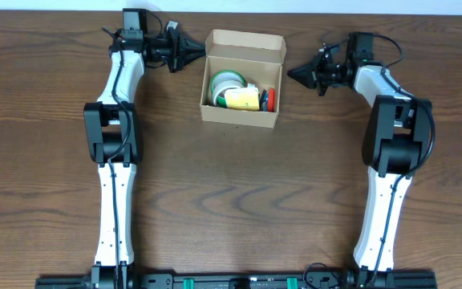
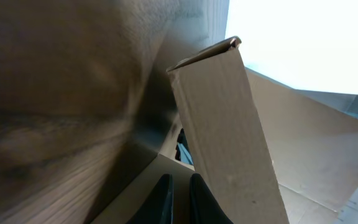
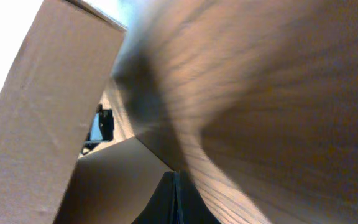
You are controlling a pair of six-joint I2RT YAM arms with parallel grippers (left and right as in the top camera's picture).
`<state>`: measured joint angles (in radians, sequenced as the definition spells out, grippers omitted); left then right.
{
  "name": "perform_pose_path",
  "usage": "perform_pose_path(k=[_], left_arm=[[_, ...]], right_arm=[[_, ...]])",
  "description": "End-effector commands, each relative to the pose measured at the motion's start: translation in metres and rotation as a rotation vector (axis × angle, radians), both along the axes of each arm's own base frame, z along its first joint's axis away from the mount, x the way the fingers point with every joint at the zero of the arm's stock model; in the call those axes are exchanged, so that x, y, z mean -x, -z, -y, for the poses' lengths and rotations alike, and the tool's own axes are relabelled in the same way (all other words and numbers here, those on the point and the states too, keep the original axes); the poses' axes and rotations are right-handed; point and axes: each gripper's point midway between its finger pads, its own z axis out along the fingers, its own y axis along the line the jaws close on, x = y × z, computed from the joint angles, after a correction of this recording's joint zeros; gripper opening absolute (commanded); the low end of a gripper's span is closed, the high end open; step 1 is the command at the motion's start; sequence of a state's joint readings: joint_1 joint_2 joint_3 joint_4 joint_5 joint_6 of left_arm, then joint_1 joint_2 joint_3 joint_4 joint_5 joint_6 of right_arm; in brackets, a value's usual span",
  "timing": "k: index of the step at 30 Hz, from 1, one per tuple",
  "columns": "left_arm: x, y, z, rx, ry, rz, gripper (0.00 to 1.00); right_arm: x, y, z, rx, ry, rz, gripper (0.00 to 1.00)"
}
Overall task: Pack container
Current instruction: 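Fold the lid flaps up and over the box with both grippers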
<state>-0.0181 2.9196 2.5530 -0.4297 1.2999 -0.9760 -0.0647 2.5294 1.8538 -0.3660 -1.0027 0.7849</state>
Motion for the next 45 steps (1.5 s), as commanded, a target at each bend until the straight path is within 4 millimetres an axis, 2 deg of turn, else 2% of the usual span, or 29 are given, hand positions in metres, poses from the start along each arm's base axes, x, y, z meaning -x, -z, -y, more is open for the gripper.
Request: perform_pose_path(k=[1, 16, 22, 27, 32, 39, 45], left_arm=[[0.0, -0.001, 0.006, -0.012, 0.0, 0.001, 0.11], [0.007, -0.007, 0.033, 0.009, 0.06, 0.039, 0.13], [0.002, -0.017, 0.032, 0.024, 0.067, 0.109, 0.11], [-0.003, -0.024, 0.026, 0.027, 0.057, 0.131, 0.1], [-0.01, -0.04, 0.02, 0.025, 0.045, 0.178, 0.1], [-0.017, -0.067, 0.016, 0.03, 0.041, 0.246, 0.1], [-0.014, -0.07, 0.017, 0.046, 0.058, 0.249, 0.09]], right_arm=[[0.001, -0.006, -0.017, -0.045, -0.048, 0.039, 0.01], [-0.017, -0.022, -0.028, -0.039, -0.073, 0.2, 0.01], [-0.02, -0.037, -0.036, -0.083, -0.114, 0.28, 0.01], [-0.019, -0.042, -0.037, -0.106, -0.119, 0.277, 0.01], [-0.018, -0.048, -0.04, -0.123, -0.138, 0.29, 0.02], [-0.02, -0.066, -0.054, -0.139, -0.185, 0.35, 0.02], [-0.024, -0.094, -0.067, -0.166, -0.236, 0.417, 0.02]])
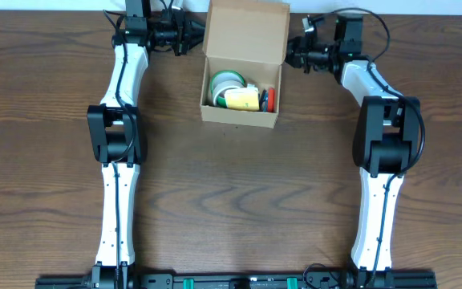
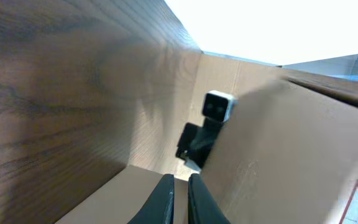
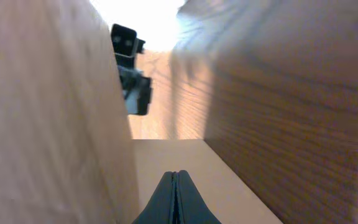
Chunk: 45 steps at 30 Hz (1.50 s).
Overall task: Pack container
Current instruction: 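Fold the lid flaps up and over the box with both grippers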
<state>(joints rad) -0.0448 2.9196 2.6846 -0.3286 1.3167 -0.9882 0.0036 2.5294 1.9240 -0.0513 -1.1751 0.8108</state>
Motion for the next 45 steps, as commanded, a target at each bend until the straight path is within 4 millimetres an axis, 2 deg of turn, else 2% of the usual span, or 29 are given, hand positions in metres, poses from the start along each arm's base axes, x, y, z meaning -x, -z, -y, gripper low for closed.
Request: perform_pose_path(k=[1, 5, 8, 13, 19, 24, 27, 30, 37, 42, 45], left_arm=[[0.002, -0.015, -0.001, 0.023, 0.024, 0.032, 0.09], [-0.001, -0.031, 0.0, 0.023, 0.025, 0.08, 0.08], [-0.002, -0.051, -0.002, 0.026, 0.023, 0.126, 0.08], [0.0, -0.079, -0.002, 0.027, 0.026, 0.168, 0.07], [0.006, -0.098, -0.003, 0.018, 0.028, 0.186, 0.06], [0.016, -0.095, -0.007, -0.053, 0.006, 0.161, 0.06], [0.03, -0.088, -0.011, -0.139, 0.005, 0.159, 0.06], [0.047, -0.082, -0.015, -0.231, 0.021, 0.14, 0.06], [0.096, -0.074, -0.03, -0.456, 0.099, 0.092, 0.07], [0.127, -0.076, -0.035, -0.574, 0.159, 0.052, 0.07], [0.132, -0.085, -0.03, -0.622, 0.174, 0.096, 0.06]], right_arm=[[0.001, -0.025, -0.018, -0.034, -0.072, 0.066, 0.02], [-0.004, -0.046, -0.023, -0.039, -0.089, 0.11, 0.02], [-0.007, -0.06, -0.026, -0.04, -0.093, 0.121, 0.02], [-0.006, -0.071, -0.033, -0.039, -0.103, 0.11, 0.02], [-0.004, -0.082, -0.042, -0.029, -0.112, 0.095, 0.02], [-0.001, -0.09, -0.045, 0.047, -0.099, 0.117, 0.02], [0.006, -0.09, -0.042, 0.143, -0.088, 0.112, 0.02], [0.021, -0.084, -0.038, 0.304, -0.086, 0.095, 0.01], [0.057, -0.106, -0.047, 0.513, -0.128, 0.121, 0.02], [0.081, -0.12, -0.049, 0.651, -0.129, 0.122, 0.01], [0.095, -0.117, -0.045, 0.759, -0.124, 0.09, 0.01]])
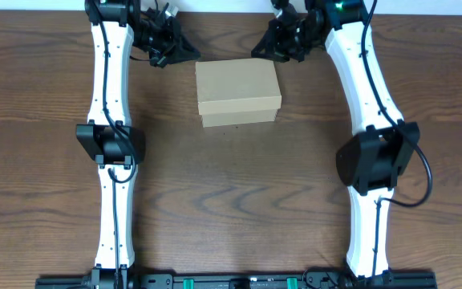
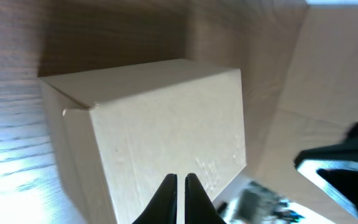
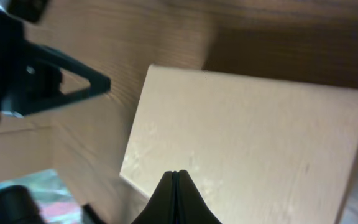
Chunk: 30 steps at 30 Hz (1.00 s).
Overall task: Pack container
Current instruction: 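Fold the lid flaps up and over the box with both grippers, then press the closed lid down with both grippers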
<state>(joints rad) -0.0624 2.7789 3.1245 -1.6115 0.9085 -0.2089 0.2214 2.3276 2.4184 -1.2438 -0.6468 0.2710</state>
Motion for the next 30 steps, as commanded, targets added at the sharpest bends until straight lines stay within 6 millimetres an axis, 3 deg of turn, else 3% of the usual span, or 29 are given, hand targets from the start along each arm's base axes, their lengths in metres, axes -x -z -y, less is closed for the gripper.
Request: perform_pose_path(k=[1, 5, 9, 12, 23, 30], left_arm=[[0.02, -0.021, 0.002, -0.114, 0.065, 0.074, 0.06], [0.024, -0.025, 0.001, -0.335, 0.071, 0.15, 0.06], [0.029, -0.028, 0.006, -0.524, 0.09, 0.218, 0.07], [0.034, -0.024, 0.018, -0.552, 0.12, 0.221, 0.07], [0.06, 0.031, 0.032, -0.669, 0.237, 0.054, 0.06], [0.078, 0.04, 0.034, -0.737, 0.297, 0.01, 0.06]], right_arm=[[0.007, -0.008, 0.014, 0.183, 0.012, 0.072, 0.01], [0.03, 0.004, 0.016, 0.276, -0.025, 0.006, 0.01], [0.04, 0.013, 0.025, 0.372, -0.023, -0.022, 0.01], [0.044, 0.015, 0.026, 0.404, -0.027, -0.033, 0.01], [0.047, 0.023, 0.042, 0.511, -0.013, -0.04, 0.01], [0.05, 0.034, 0.045, 0.53, -0.032, -0.062, 0.01]])
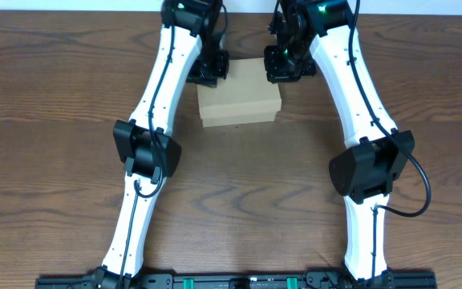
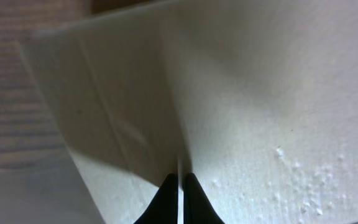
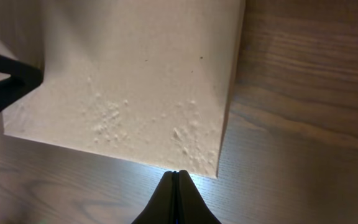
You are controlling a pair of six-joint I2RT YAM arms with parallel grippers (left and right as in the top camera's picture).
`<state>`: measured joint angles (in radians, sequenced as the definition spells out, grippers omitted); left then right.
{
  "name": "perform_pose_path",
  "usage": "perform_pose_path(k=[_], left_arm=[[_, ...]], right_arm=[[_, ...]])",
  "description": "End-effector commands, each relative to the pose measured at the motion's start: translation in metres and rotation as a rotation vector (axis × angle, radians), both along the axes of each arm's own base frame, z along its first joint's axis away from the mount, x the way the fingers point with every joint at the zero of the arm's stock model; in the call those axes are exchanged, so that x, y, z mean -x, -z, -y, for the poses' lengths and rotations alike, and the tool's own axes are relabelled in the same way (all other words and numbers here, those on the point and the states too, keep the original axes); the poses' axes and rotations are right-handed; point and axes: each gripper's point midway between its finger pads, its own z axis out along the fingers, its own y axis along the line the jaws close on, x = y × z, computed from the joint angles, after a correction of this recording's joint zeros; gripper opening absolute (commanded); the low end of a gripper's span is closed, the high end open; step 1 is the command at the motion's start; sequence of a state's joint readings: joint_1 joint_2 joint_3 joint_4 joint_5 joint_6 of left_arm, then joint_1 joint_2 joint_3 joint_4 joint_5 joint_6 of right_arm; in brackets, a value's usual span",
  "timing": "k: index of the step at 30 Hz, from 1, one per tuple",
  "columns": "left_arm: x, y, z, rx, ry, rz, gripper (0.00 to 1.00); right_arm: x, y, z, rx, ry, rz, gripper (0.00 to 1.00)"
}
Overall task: Pack container
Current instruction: 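Press the closed lid down with both grippers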
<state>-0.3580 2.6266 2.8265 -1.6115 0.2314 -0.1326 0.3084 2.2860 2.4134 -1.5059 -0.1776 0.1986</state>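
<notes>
The cardboard box (image 1: 239, 96) sits closed on the table at the back centre, its contents hidden. My left gripper (image 1: 212, 72) is shut, low over the lid's left part; in the left wrist view the pale lid (image 2: 260, 93) fills the frame under the left gripper (image 2: 179, 182). My right gripper (image 1: 281, 71) is shut at the lid's right edge. In the right wrist view the right gripper (image 3: 174, 177) points at the lid (image 3: 129, 74) near its corner. Neither gripper holds anything.
The box rests on a dark wooden table (image 1: 54, 160), whose back edge runs just behind it. Both white arms (image 1: 147, 144) reach from the front edge and converge over the box.
Both grippers were off the box's back corners, left and right. Now they are over the closed lid, the left on its left part and the right at its right edge. The box has stayed put.
The box stood open with rolls and small items inside, my shut grippers beside its left and right sides. Then both were at the back by the raised lid flap. Then the lid lay closed with the grippers behind it, and now they are over the lid.
</notes>
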Motion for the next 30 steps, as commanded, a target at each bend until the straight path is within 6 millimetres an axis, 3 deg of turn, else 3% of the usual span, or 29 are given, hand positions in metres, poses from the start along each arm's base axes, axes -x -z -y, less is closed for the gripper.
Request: perform_pose_path(k=[1, 16, 20, 24, 26, 30], left_arm=[[0.026, -0.015, -0.005, -0.059, 0.036, -0.046, 0.06], [0.04, 0.01, -0.016, -0.176, 0.058, -0.116, 0.06], [0.039, 0.008, -0.018, -0.18, 0.055, -0.109, 0.05], [0.037, -0.009, -0.021, -0.169, 0.046, -0.072, 0.06], [0.035, -0.026, -0.027, -0.167, 0.034, -0.031, 0.06], [0.03, -0.08, -0.055, -0.185, -0.017, 0.107, 0.12]], right_arm=[[0.005, 0.008, 0.002, 0.031, -0.026, -0.016, 0.01], [0.023, 0.081, -0.006, 0.062, -0.059, -0.121, 0.01], [0.018, 0.082, -0.007, 0.054, -0.046, -0.104, 0.01], [0.005, 0.052, -0.003, 0.027, -0.025, -0.023, 0.01], [-0.004, 0.023, 0.002, 0.005, -0.009, 0.05, 0.01], [-0.025, -0.049, 0.025, -0.02, 0.051, 0.243, 0.01]])
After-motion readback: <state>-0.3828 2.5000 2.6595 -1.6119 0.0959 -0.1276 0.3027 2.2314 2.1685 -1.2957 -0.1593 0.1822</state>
